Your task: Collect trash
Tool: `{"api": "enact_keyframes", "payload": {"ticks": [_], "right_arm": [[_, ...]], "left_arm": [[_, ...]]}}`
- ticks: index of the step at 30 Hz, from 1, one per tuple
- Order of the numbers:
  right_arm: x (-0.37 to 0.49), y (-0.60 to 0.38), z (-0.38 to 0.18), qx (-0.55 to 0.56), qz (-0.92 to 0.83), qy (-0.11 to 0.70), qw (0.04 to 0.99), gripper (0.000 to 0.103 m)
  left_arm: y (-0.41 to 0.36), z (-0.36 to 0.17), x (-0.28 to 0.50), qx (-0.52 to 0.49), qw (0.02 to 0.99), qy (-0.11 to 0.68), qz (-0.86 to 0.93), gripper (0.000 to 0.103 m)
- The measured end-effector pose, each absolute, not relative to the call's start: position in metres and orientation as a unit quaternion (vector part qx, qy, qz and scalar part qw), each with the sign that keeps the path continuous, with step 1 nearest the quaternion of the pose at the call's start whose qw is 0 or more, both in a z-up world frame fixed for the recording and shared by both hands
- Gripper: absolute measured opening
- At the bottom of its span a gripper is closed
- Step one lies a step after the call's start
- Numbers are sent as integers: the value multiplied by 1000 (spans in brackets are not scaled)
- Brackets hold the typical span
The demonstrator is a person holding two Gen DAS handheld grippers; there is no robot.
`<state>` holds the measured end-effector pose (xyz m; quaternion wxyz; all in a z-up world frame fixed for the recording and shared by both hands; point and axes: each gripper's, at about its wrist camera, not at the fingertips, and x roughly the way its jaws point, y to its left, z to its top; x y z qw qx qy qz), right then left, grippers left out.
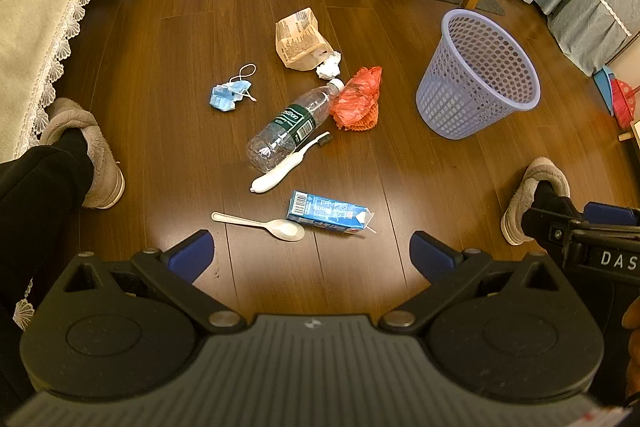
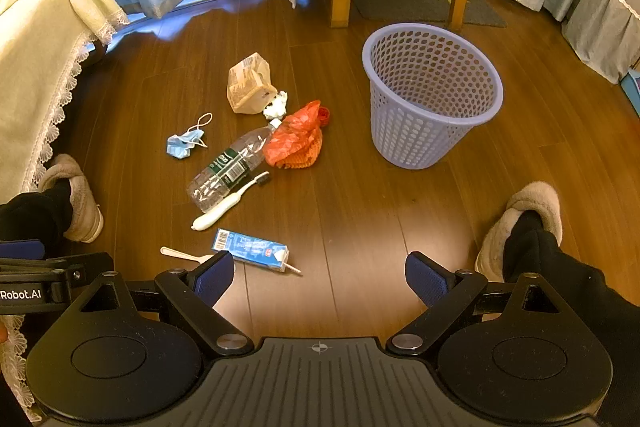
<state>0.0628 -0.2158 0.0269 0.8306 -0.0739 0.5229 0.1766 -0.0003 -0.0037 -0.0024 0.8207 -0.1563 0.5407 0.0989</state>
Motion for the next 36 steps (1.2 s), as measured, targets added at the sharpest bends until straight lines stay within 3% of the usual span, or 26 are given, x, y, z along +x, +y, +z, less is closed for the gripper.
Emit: {"api": "enact_keyframes", "payload": {"ticks": [36], "right_arm": [[71,-217,23,-75,188,512,835,90]], "left_arm": [[0,-9,8,-160,819,543,96,102]]}}
